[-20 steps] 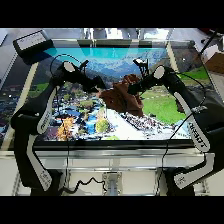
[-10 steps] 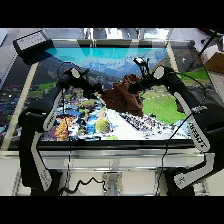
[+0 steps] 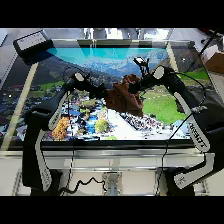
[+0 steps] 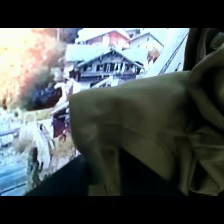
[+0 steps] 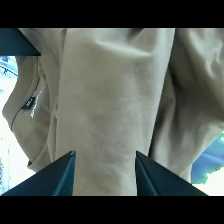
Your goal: Fold the shirts.
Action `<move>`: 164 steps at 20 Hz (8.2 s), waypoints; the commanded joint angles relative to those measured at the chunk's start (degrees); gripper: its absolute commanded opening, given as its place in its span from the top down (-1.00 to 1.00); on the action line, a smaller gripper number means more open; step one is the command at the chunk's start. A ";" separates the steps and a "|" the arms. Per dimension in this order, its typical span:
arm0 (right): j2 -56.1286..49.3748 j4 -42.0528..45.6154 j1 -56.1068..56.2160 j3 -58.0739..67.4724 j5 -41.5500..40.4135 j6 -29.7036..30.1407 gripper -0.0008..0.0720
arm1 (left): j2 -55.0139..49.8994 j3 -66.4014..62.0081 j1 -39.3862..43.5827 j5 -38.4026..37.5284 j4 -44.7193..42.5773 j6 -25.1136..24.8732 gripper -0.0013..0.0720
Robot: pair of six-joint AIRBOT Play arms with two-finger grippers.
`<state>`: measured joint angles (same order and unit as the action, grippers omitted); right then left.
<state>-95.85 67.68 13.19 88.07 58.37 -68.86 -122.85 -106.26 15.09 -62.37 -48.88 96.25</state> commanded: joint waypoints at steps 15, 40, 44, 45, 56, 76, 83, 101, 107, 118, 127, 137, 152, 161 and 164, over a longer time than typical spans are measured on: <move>0.57 1.46 -2.08 0.11 -10.32 -5.31 -0.67 | 24.96 -18.34 -4.04 -6.93 14.58 -21.33 0.92; 2.99 -17.92 -0.35 2.58 -8.83 4.94 -0.20 | 52.33 -15.52 -27.85 -4.79 -7.54 -16.44 0.93; 8.92 -20.98 -0.37 2.58 -16.02 5.90 -0.21 | 47.60 -11.93 -15.17 3.41 2.01 -16.63 0.93; 10.73 -20.98 -0.37 2.58 -18.21 5.90 -0.21 | 45.55 -11.69 -10.45 5.33 2.51 -16.79 0.93; 21.86 11.74 -8.04 2.58 -28.41 -19.69 -0.25 | 25.57 -11.58 17.00 15.89 3.10 -16.52 0.92; 2.36 -1.73 -8.83 -1.44 3.96 -1.27 -0.24 | 15.19 -11.58 -1.07 -7.52 1.62 -22.53 -0.55; -2.10 9.64 4.39 1.33 -4.74 3.93 -0.23 | 14.88 -7.89 -5.81 -16.76 -13.70 -22.12 -0.60; -2.64 6.51 2.89 10.49 3.50 4.92 -0.21 | 14.05 -7.43 -5.81 -17.31 -13.99 -21.40 -0.60; -3.78 5.05 4.57 10.49 8.44 5.27 -0.21 | 14.03 -7.41 -5.84 -18.73 -17.59 -20.65 -0.60; -8.52 5.40 5.27 9.92 11.61 1.29 0.33 | 11.93 -1.27 -5.79 -20.44 -15.02 -20.41 -0.59; -9.70 6.43 5.22 15.87 9.31 0.87 0.89 | 10.49 -1.22 -5.35 -19.52 -5.60 -27.96 0.22; -8.24 10.43 4.20 24.92 10.40 -1.62 -0.16 | 8.15 -1.25 -5.38 -22.58 -4.96 -27.71 -0.73; -10.34 9.01 2.62 15.21 16.83 1.40 -0.16 | 11.43 -7.50 -5.46 -28.94 -3.15 -26.95 -0.73; -11.28 5.16 2.75 15.21 13.75 2.71 0.88 | 11.30 -7.21 -5.46 -29.64 -7.13 -26.62 -0.73; -11.30 5.09 2.73 15.28 11.96 2.69 0.89 | 11.30 -4.61 -5.46 -29.07 -10.01 -27.08 -0.73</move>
<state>-106.98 73.25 15.88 103.33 71.85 -66.24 -111.53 -112.44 9.67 -91.96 -55.94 69.63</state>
